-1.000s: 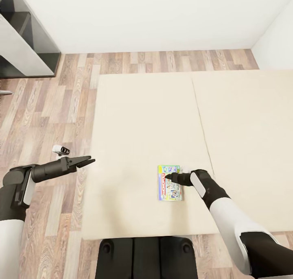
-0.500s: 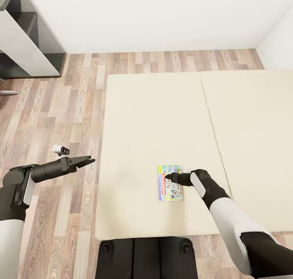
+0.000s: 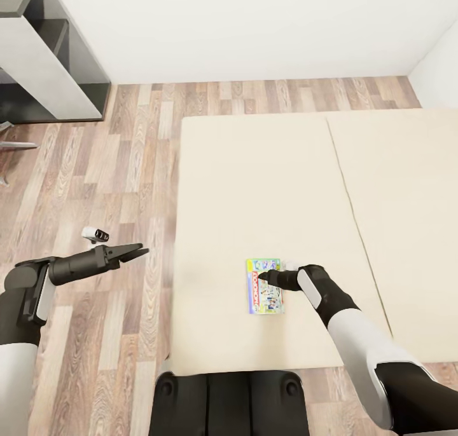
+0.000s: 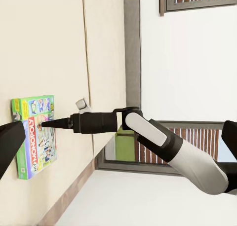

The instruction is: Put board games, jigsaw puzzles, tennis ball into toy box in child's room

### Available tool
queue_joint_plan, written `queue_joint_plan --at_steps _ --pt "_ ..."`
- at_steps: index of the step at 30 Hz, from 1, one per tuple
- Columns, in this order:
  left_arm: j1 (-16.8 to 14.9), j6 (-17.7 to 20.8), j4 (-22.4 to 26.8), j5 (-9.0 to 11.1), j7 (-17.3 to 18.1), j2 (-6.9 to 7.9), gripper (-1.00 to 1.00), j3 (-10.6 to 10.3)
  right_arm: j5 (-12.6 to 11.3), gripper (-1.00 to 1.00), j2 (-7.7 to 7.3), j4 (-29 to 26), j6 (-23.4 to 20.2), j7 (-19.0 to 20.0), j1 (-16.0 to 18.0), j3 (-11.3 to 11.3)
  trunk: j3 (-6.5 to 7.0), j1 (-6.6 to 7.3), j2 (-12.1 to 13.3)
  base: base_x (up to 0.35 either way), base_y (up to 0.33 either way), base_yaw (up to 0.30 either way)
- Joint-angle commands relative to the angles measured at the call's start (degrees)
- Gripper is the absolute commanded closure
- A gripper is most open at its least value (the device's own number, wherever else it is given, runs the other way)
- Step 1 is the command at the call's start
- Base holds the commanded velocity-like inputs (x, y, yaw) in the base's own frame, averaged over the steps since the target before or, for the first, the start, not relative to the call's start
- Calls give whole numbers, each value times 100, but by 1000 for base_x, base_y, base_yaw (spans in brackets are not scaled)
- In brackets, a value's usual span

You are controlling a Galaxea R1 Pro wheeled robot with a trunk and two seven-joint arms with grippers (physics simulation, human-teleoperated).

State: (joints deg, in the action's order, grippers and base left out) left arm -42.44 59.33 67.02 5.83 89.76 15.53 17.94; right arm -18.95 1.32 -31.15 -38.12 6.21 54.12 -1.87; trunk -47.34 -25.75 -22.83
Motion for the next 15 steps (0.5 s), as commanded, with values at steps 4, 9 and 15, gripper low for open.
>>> queue_joint_plan --at_steps 4,9,15 --pt "-1 61 -3 -3 24 2 -100 -1 14 -100 0 -5 -24 17 2 -5 -6 -3 -9 0 206 0" --pt "-1 61 -2 -3 24 2 -100 -1 14 -100 0 -5 -22 14 2 -6 -6 -3 -9 0 190 0" --pt "-1 61 -3 -3 24 2 -100 1 14 -100 0 -5 -23 15 2 -5 -6 -3 -9 0 157 0"
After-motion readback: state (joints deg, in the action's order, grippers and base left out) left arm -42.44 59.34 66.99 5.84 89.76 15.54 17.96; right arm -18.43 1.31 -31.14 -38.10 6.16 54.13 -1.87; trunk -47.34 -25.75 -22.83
